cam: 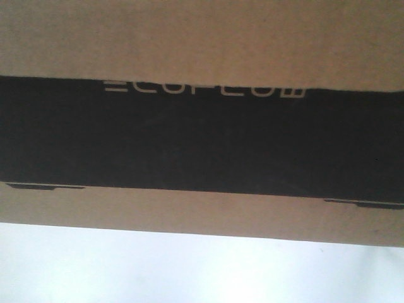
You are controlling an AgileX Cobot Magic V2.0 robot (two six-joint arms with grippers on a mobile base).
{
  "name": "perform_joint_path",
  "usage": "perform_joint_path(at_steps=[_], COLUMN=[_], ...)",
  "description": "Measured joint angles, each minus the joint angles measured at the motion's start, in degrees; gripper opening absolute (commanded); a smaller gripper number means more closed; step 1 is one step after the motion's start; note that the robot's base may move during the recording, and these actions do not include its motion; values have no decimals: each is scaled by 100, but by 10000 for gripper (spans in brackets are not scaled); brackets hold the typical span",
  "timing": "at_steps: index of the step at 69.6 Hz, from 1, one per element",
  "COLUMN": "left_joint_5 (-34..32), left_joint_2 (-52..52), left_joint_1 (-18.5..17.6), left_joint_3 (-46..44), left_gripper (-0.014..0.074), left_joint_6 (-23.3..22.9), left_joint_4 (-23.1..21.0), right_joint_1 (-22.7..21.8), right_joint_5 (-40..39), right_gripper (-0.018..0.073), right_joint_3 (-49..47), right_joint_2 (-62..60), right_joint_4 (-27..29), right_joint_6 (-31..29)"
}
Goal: Grab box from left shelf to table start
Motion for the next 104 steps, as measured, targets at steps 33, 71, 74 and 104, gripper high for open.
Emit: perform_joint_path(at_steps=[33, 71, 74, 104], left_joint_5=[0, 0, 0, 0], left_joint_2=[0, 0, 0, 0], left_joint_1=[0, 0, 0, 0], left_joint_3=[0, 0, 0, 0], left_gripper=[-96, -96, -96, -96], left_joint_6=[0, 0, 0, 0], left_joint_4=[0, 0, 0, 0], right_joint_1=[0, 0, 0, 0], right_joint_5=[0, 0, 0, 0], right_gripper=[58, 58, 58, 58], right_joint_3=[0, 0, 0, 0], right_joint_2=[0, 0, 0, 0], right_joint_4=[0, 0, 0, 0], right_joint_6=[0, 0, 0, 0])
